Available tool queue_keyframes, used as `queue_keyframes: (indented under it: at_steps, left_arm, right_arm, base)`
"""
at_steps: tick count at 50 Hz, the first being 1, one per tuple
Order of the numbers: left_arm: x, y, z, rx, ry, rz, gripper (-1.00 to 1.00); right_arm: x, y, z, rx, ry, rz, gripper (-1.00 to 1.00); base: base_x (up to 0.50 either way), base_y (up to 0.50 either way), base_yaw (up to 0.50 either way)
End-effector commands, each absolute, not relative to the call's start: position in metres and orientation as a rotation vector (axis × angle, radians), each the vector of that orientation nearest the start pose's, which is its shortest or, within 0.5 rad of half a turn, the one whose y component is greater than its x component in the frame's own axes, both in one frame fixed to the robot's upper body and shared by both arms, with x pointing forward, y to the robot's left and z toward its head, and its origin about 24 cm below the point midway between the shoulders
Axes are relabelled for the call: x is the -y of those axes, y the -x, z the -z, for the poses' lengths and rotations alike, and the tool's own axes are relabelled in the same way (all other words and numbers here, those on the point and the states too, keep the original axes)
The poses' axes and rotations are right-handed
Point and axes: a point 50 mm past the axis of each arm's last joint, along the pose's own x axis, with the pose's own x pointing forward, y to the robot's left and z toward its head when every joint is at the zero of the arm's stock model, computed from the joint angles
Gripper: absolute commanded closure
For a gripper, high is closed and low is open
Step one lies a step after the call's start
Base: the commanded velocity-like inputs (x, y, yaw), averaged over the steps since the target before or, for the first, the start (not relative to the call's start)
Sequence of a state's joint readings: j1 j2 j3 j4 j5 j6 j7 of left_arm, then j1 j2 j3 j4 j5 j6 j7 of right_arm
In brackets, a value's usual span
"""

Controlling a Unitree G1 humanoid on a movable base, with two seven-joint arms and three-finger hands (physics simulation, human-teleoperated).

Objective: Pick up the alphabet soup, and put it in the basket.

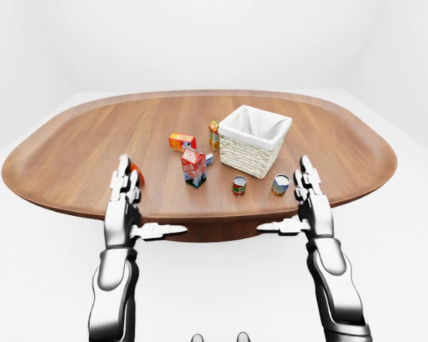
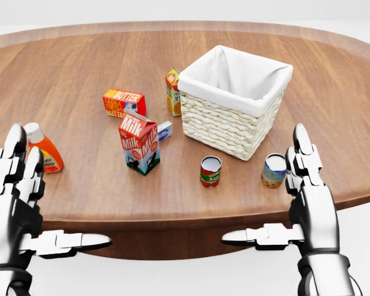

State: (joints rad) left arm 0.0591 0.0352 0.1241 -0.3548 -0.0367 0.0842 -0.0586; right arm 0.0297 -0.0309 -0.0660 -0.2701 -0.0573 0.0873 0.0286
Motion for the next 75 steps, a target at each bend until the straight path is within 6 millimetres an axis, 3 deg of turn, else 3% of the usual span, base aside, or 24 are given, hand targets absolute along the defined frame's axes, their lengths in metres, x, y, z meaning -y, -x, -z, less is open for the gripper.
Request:
queue_keyframes:
  at_steps: [1,13,30,36,75]
  left_arm:
    - [-0.199,-0.204,-0.157,0.461,-0.035,-0.1,-1.0]
    - [-0.198,-0.186,-0.175,0.552,-0.031,-0.099,-1.0]
    - [-0.2,-0.185,-0.173,0.539,-0.034,-0.101,-1.0]
    - [-0.198,-0.19,-0.164,0.495,-0.04,-0.099,-1.0]
    - [-0.198,-0.192,-0.16,0.474,-0.051,-0.096,-1.0]
  right_arm:
    - [0.176,-0.229,-0.132,0.334,0.149,0.081,-1.0]
    - [0.175,-0.223,-0.143,0.38,0.199,0.073,-1.0]
    - [0.174,-0.22,-0.144,0.385,0.195,0.067,-1.0]
    - [0.175,-0.22,-0.144,0.383,0.194,0.073,-1.0]
    - [0.173,-0.223,-0.14,0.367,0.211,0.072,-1.0]
  base:
    - [0.0,0.0,0.0]
    - [0.0,0.0,0.0]
    - [0.0,-0.01,0.0]
    - [0.0,-0.2,0.0]
    - [0.0,-0.24,0.0]
